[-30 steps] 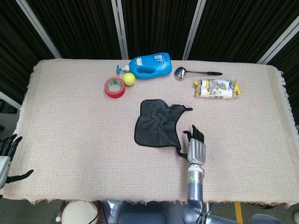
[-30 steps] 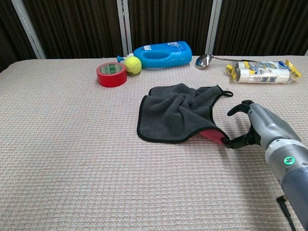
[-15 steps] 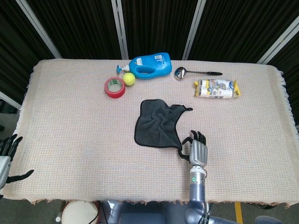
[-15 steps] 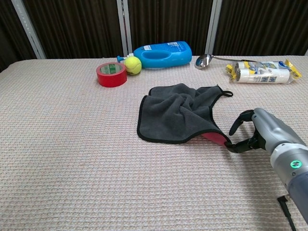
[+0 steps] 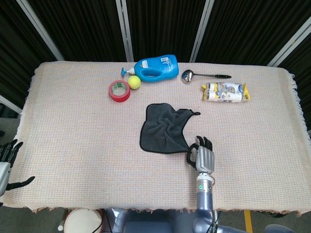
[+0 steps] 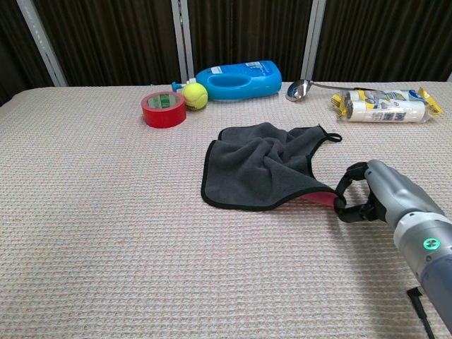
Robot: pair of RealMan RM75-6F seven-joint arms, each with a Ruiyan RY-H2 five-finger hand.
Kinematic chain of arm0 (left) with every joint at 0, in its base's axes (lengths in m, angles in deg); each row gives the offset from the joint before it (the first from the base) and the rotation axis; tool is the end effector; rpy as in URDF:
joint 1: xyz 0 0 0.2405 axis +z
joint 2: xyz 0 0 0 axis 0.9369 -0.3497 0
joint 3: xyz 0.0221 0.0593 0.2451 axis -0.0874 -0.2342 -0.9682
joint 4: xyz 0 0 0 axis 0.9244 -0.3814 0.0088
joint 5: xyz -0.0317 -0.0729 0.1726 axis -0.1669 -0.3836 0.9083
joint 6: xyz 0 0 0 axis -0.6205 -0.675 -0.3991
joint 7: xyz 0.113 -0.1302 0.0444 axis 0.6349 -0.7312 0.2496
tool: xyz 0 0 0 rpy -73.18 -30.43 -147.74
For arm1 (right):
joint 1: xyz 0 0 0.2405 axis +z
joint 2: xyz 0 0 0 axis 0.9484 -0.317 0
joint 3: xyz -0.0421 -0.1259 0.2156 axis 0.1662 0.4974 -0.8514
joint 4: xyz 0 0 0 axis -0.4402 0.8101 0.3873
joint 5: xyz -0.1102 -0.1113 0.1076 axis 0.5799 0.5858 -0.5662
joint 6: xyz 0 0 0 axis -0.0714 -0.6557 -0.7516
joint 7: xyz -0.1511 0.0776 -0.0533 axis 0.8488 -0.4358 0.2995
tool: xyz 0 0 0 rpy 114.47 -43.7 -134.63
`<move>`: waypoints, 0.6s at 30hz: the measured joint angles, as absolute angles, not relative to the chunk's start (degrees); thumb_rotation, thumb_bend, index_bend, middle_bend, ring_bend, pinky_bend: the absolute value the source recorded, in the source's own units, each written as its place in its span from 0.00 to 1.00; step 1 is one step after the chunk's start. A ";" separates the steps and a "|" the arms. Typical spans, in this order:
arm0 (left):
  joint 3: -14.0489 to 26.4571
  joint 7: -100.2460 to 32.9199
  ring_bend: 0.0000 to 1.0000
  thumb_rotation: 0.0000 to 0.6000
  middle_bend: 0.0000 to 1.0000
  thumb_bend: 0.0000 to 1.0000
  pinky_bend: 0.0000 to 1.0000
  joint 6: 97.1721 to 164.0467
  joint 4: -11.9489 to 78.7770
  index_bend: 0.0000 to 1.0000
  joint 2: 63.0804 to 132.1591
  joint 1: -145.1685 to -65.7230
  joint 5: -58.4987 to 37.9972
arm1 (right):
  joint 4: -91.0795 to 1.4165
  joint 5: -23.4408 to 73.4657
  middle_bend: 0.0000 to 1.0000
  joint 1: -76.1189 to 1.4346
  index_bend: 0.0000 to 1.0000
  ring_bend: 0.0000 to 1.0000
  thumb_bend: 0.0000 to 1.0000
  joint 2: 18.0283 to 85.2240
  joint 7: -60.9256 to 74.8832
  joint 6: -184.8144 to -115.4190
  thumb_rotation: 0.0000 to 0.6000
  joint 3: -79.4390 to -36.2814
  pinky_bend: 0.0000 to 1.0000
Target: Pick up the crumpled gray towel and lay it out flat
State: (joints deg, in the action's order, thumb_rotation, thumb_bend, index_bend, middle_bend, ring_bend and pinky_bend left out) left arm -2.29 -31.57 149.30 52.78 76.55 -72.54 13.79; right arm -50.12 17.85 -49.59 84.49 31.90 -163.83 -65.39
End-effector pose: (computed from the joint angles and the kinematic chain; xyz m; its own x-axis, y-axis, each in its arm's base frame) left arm -0.3205 0.1921 0.1743 0.4704 0.1061 0.8760 0.8789 0.0328 -0.4759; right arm -0.1884 -0.2912 -0.0689 -0.0214 -0.1283 0.9915 -0.9699 0.2433 0.0106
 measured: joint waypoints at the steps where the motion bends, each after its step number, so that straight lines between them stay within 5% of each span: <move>1: -2.29 -31.55 0.00 1.00 0.00 0.04 0.01 149.31 52.77 0.00 76.56 -72.54 13.78 | -50.16 17.83 0.16 -49.62 0.57 0.01 0.56 84.47 31.86 -163.77 1.00 -65.37 0.04; 18: -2.21 -31.39 0.00 1.00 0.00 0.04 0.01 149.02 53.02 0.00 76.55 -72.57 13.33 | -52.25 20.31 0.16 -45.71 0.58 0.01 0.56 81.55 34.19 -161.68 1.00 -68.66 0.04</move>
State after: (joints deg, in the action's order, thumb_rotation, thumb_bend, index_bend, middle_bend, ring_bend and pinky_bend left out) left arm -2.21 -31.39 149.02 53.02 76.55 -72.57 13.33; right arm -52.25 20.31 -45.71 81.55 34.19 -161.68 -68.66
